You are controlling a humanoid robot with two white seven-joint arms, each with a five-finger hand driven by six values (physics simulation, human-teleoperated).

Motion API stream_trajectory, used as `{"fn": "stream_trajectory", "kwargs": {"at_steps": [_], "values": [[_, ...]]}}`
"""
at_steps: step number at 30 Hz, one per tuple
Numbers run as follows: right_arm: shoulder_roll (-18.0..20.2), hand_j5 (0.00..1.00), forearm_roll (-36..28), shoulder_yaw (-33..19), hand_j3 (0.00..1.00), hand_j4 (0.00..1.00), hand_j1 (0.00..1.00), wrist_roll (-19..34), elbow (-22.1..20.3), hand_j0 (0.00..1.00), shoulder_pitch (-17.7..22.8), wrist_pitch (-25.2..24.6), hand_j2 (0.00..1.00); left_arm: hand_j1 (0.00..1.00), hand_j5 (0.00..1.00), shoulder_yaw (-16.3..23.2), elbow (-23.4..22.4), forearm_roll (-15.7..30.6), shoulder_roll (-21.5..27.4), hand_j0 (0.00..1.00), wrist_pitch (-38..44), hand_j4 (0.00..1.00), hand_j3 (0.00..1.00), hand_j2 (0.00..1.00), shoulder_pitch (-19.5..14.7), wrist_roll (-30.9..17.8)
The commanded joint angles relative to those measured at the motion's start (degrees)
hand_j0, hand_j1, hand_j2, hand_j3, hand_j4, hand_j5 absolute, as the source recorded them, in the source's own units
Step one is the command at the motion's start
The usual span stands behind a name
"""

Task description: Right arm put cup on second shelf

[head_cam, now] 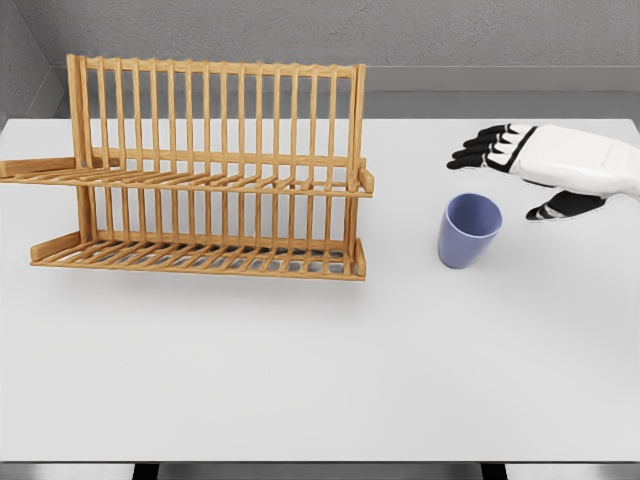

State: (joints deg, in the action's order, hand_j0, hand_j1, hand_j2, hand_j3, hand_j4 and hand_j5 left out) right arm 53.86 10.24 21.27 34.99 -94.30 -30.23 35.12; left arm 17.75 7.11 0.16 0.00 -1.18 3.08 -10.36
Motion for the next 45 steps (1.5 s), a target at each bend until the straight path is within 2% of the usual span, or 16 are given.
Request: {"fn": "stream_trajectory", "kwargs": {"at_steps": [1, 3, 9, 15, 24, 27, 29, 45], "values": [[-1.2, 1.0, 1.3, 4.1, 1.0, 1.0, 1.0, 0.0, 1.5, 1.0, -0.3, -0.1, 1.0, 1.0, 1.0, 0.0, 0.0, 0.0, 0.0, 1.0, 0.0, 1.0, 1.0, 1.0, 0.0, 0.0], [-1.3, 1.0, 3.1, 4.9, 1.0, 1.0, 1.0, 0.0, 3.0, 1.0, -0.4, -0.1, 1.0, 1.0, 1.0, 0.0, 0.0, 0.0, 0.0, 1.0, 0.0, 1.0, 1.0, 1.0, 0.0, 0.0], [-2.0, 1.0, 6.9, 5.1, 1.0, 1.0, 1.0, 0.0, 3.5, 1.0, -1.7, -0.1, 1.0, 1.0, 1.0, 0.0, -0.1, 0.0, 0.0, 1.0, 0.0, 1.0, 1.0, 1.0, 0.0, 0.0], [-3.8, 1.0, 6.9, 9.4, 1.0, 1.0, 1.0, 0.0, 8.3, 1.0, -2.0, -0.1, 1.0, 1.0, 1.0, 0.0, 0.0, 0.0, 0.0, 1.0, 0.0, 1.0, 1.0, 1.0, 0.0, 0.0], [-6.3, 1.0, 6.9, 9.8, 1.0, 1.0, 1.0, 0.0, 11.2, 1.0, -3.7, -0.1, 1.0, 1.0, 1.0, 0.0, 0.0, 0.0, 0.0, 1.0, 0.0, 1.0, 1.0, 1.0, 0.0, 0.0], [-6.5, 1.0, 6.9, 10.3, 1.0, 1.0, 1.0, 0.0, 11.2, 1.0, -4.4, -0.1, 1.0, 1.0, 1.0, 0.0, 0.0, 0.0, 0.0, 1.0, 0.0, 1.0, 1.0, 1.0, 0.0, 0.0], [-7.2, 1.0, 6.9, 13.0, 1.0, 1.0, 1.0, 0.0, 11.8, 1.0, -6.1, -0.1, 1.0, 1.0, 1.0, 0.0, 0.0, 0.0, 0.0, 1.0, 0.0, 1.0, 1.0, 1.0, 0.0, 0.0], [-6.7, 1.0, 6.9, 12.9, 1.0, 1.0, 1.0, 0.0, 11.3, 1.0, -5.9, -0.1, 1.0, 1.0, 1.0, 0.0, 0.0, 0.0, 0.0, 1.0, 0.0, 1.0, 1.0, 1.0, 0.0, 0.0]]}}
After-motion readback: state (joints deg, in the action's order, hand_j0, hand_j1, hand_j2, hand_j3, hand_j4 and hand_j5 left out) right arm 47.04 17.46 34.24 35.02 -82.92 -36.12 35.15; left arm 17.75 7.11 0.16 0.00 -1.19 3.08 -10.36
